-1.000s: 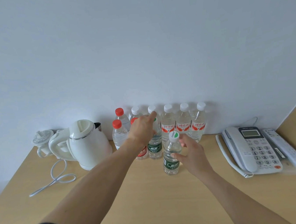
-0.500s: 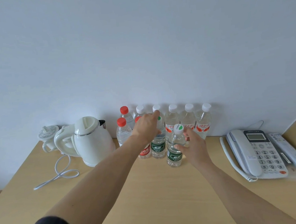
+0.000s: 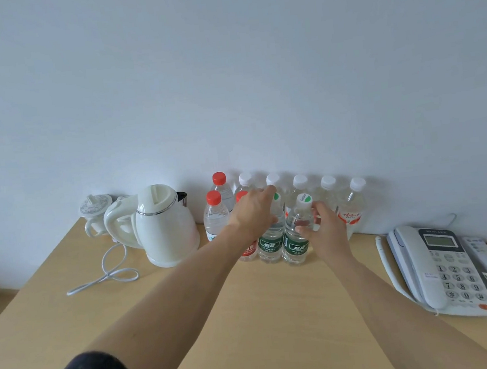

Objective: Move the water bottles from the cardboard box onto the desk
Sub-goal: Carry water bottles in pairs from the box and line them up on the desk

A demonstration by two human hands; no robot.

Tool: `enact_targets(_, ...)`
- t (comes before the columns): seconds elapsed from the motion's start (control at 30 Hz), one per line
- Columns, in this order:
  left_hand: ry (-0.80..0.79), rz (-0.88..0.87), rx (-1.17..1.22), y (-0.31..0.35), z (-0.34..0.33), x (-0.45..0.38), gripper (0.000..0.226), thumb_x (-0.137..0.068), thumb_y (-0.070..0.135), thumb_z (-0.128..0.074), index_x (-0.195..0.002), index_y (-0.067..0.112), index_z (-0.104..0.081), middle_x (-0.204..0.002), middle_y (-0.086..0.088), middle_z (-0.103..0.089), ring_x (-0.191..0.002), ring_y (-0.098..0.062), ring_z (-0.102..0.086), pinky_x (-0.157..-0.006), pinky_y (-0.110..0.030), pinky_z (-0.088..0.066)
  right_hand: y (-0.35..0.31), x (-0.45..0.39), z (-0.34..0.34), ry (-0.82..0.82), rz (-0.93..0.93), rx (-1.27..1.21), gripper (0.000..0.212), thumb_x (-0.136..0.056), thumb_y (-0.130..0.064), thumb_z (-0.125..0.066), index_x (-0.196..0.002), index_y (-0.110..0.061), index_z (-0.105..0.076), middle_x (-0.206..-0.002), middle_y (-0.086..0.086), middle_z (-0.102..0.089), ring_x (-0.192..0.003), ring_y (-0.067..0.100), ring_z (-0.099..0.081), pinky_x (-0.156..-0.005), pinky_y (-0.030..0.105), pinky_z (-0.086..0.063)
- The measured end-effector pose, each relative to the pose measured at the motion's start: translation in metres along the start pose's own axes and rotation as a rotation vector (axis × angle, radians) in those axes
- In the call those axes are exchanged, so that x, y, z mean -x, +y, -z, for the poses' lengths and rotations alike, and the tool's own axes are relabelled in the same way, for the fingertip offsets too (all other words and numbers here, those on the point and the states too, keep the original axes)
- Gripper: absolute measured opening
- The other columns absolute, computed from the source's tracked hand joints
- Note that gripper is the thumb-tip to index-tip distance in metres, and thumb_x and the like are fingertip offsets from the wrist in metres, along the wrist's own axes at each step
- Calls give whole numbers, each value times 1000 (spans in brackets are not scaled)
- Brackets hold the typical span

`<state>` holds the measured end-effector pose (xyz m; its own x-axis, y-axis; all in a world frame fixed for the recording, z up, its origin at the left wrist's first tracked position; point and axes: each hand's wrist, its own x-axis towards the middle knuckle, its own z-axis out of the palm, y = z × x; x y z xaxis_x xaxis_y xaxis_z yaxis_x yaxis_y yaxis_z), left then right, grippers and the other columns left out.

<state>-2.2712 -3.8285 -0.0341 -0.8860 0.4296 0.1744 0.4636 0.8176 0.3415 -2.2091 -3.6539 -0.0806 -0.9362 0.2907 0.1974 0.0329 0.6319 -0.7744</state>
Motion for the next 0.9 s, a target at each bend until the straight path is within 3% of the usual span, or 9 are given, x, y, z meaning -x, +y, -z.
enact_targets(0.27,2,10,16,-1,0,-1,47,-88,24,-75,-126,9,-54,-109,-18,-66,-97,-36,-65,-81,-43,-54,-5,4,3,12,10,39,40,-73,-10,-86,-97,-16,-54,-89,-5,-57,-89,19,-54,-75,28,-35)
enact_targets(0.43,2,23,30,-1,1,-2,44,-91,26,-72,-128,9,-55,-108,-19,-66,-98,-36,-64,-81,-41,-54,-11,2,8,-24,23,117,42,-74,-14,-85,-92,-18,-47,-74,-16,-42,-77,17,-45,-60,25,-29)
enact_targets(0.63,-12,54,14,3,4,-7,35,-95,25,-67,-123,7,-58,-105,-19,-67,-96,-36,-65,-79,-40,-53,-18,-7,14,-38,1,144,39,-78,-20,-84,-108,-12,-61,-96,-3,-61,-87,16,-54,-73,28,-36)
enact_targets(0.9,-47,97,-11,12,14,-7,32,-93,24,-69,-118,5,-61,-104,-17,-69,-100,-33,-65,-85,-41,-54,-21,-8,15,-40,-4,152,33,-78,-15,-83,-101,-9,-60,-94,2,-62,-86,21,-57,-71,29,-35)
